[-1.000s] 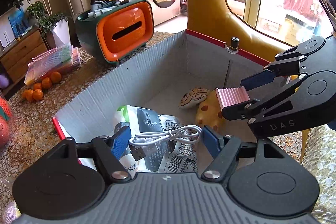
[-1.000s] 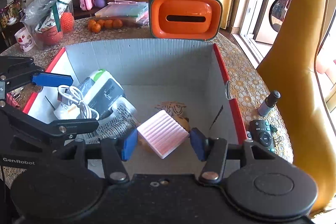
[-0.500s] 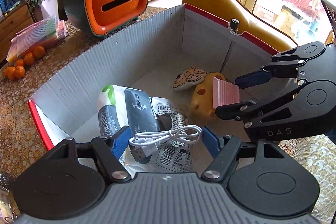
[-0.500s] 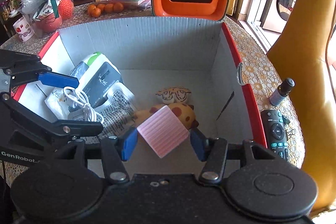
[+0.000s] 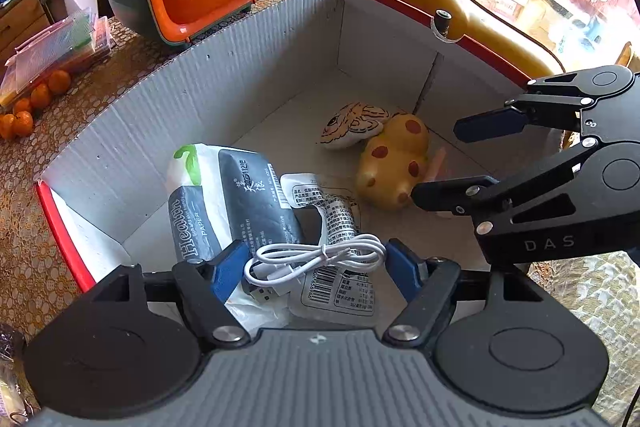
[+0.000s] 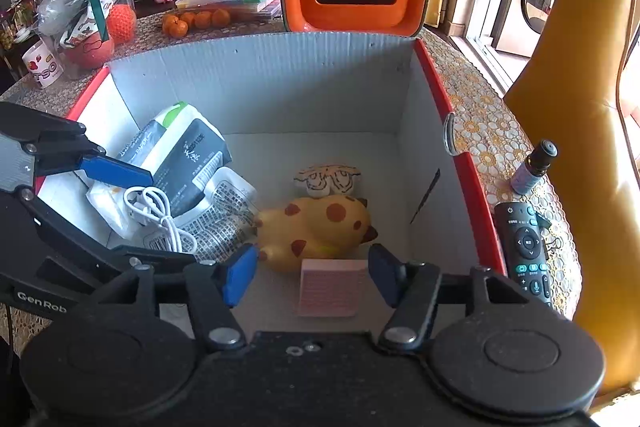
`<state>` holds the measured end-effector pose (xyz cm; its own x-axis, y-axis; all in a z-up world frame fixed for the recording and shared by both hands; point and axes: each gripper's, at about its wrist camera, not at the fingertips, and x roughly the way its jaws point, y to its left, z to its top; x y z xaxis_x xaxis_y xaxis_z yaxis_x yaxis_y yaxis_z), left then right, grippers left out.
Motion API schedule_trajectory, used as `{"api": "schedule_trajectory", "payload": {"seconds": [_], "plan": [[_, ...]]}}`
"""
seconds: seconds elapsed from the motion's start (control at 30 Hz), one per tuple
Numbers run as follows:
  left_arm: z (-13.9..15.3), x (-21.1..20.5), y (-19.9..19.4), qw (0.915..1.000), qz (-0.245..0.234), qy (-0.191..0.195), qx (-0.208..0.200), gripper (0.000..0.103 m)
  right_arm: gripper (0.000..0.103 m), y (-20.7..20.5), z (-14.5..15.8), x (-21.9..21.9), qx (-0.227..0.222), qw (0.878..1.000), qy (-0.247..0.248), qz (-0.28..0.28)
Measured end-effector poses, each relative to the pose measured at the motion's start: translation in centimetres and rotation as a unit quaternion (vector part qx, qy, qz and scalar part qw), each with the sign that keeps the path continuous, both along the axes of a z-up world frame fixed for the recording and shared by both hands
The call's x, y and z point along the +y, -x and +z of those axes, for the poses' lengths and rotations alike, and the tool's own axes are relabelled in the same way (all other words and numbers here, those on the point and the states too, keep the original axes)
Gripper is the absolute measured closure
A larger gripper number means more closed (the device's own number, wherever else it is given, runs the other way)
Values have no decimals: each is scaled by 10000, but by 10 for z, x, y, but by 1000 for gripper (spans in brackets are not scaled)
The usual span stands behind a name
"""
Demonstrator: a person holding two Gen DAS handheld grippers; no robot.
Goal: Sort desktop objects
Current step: 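Lower the cable and sticky-note pad into the box and open both grippers, then withdraw both grippers from the box back toward the table items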
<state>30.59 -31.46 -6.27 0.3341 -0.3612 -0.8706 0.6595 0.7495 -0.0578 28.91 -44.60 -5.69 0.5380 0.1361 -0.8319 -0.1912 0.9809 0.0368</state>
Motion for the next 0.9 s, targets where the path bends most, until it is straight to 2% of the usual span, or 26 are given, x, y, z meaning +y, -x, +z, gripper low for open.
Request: {"api": "schedule_trajectory", "payload": {"seconds": [0.27,0.4,0.53,0.77,0.8,0.83,0.9], "plan": [[17,14,14,9992,155,331,-178,28,36,6,11,0,-121,9999,-75,-28],[23,17,22,9990,114,387,-175,20,31,12,20,0,-212,9996,-180,-32],[25,20,22,9986,290,386,-215,14,29,17,26,2,-266,9995,-171,-58],[41,34,39,9966,387,601,-418,14,28,27,37,2,-373,9991,-174,-89],[43,36,43,9961,401,632,-464,10,28,28,38,3,-379,9991,-183,-95],[46,39,47,9956,421,664,-515,2,28,29,40,4,-393,9990,-196,-101],[51,44,55,9944,457,740,-595,0,27,32,42,6,-425,9988,-235,-80]]}}
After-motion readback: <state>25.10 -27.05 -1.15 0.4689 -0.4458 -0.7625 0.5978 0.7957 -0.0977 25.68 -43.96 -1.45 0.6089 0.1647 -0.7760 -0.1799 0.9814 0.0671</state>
